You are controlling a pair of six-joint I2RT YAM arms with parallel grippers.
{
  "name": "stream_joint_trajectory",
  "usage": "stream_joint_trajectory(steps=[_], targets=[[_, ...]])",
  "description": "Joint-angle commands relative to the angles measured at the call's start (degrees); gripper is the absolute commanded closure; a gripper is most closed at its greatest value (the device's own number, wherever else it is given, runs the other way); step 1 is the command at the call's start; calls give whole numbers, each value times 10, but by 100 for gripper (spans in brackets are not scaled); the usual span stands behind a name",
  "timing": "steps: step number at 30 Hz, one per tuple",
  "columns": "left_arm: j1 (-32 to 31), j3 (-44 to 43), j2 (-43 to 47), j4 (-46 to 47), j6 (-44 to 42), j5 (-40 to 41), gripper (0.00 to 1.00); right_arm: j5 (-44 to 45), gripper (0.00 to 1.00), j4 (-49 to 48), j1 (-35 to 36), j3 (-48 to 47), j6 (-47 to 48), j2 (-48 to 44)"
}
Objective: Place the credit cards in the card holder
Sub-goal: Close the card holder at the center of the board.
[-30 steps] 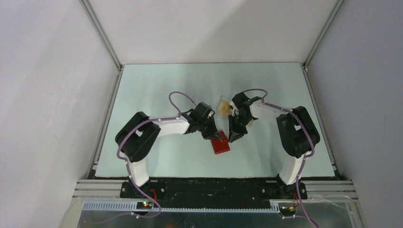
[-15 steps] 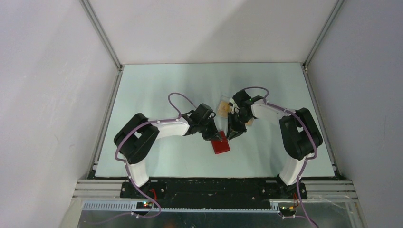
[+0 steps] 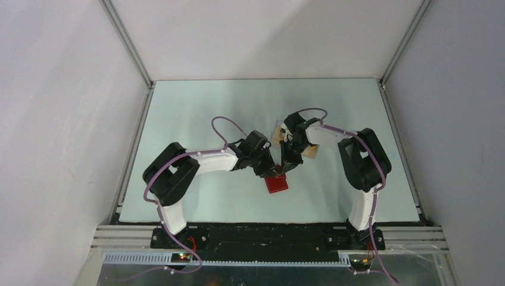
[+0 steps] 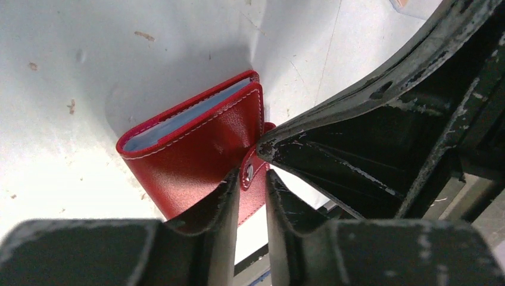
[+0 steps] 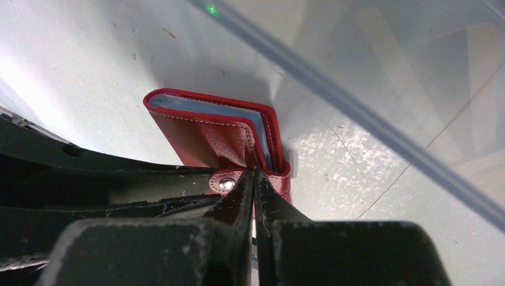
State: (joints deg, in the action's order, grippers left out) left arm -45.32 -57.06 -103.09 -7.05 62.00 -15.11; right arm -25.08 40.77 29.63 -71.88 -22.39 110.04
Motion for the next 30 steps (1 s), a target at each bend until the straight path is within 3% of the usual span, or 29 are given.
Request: stream_joint_trajectory(steps=[1,7,13,22,30], targets=[[1,3,36,-4,-7,14,71,28,97,2,13,-12,3,18],[12,13,45,-17,-22,26,72,25,98,3,13,-12,2,11],[13,10,25,-23,-33,18,81,22,98,5,13,-12,3,13],[12,-2,10,-23,-40,11,88,18,97,5,13,-12,3,15],[4,1,-1,-25,-43,18,90,2,97,-3,15,-12,-3,11]])
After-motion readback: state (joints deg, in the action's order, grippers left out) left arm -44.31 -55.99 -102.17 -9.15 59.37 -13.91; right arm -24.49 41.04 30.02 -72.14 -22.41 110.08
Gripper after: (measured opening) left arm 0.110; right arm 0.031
